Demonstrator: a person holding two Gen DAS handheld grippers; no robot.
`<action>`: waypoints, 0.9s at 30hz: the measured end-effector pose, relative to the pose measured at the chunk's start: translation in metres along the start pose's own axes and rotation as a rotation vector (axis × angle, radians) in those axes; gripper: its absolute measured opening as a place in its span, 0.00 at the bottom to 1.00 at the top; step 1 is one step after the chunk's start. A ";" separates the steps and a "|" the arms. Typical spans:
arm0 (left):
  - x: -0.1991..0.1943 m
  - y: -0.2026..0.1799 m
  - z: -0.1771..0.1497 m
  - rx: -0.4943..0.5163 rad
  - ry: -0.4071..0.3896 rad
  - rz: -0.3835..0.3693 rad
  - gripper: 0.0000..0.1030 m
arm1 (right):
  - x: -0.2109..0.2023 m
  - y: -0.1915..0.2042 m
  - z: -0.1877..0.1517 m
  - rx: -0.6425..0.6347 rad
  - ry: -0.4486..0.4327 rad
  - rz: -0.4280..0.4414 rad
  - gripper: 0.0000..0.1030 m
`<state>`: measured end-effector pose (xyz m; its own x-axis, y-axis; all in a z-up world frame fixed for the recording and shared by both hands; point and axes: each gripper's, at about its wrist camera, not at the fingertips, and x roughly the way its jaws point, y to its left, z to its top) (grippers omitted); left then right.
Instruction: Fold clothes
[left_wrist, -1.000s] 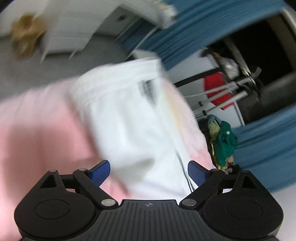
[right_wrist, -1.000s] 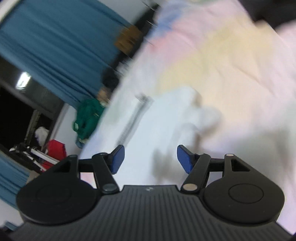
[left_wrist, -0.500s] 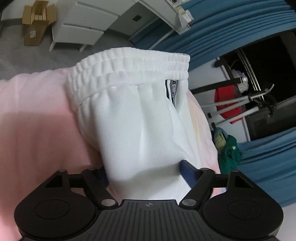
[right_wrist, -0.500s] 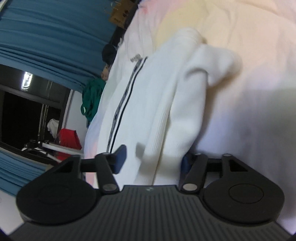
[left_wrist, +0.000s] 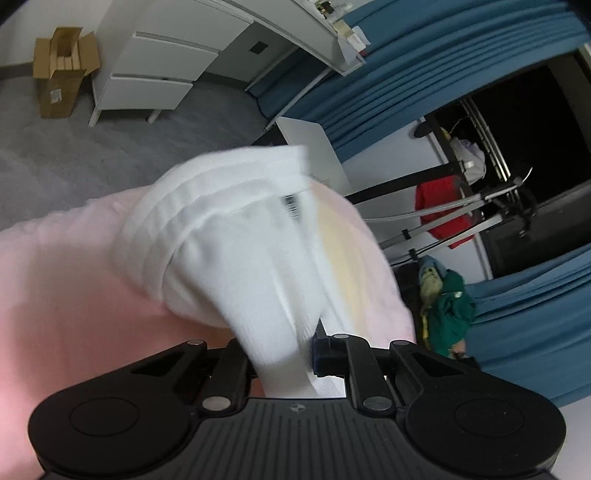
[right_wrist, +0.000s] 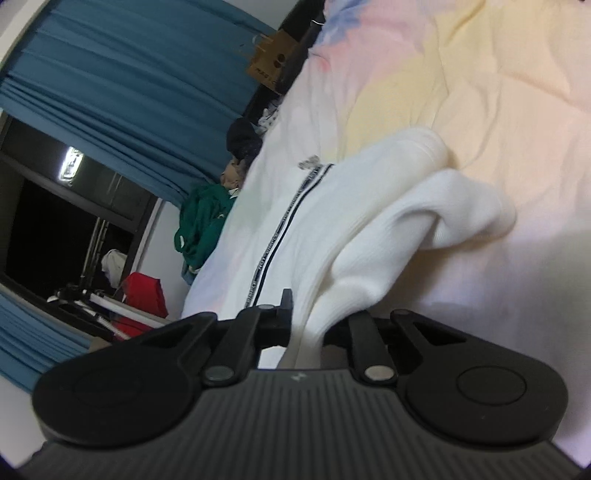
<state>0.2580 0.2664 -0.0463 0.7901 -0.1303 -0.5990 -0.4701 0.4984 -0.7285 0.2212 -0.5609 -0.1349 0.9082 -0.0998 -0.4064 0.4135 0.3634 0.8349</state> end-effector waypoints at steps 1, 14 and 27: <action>-0.012 0.000 0.003 0.003 -0.004 0.006 0.13 | -0.005 -0.001 -0.002 0.005 0.017 -0.005 0.12; -0.147 0.078 0.019 0.079 0.047 0.136 0.15 | -0.063 -0.032 -0.033 0.158 0.249 -0.119 0.13; -0.166 0.113 -0.015 0.134 0.060 0.131 0.65 | -0.093 -0.051 -0.030 0.208 0.235 -0.172 0.36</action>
<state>0.0685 0.3315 -0.0341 0.6988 -0.1051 -0.7075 -0.5077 0.6239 -0.5941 0.1136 -0.5424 -0.1510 0.7945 0.0812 -0.6019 0.5854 0.1615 0.7945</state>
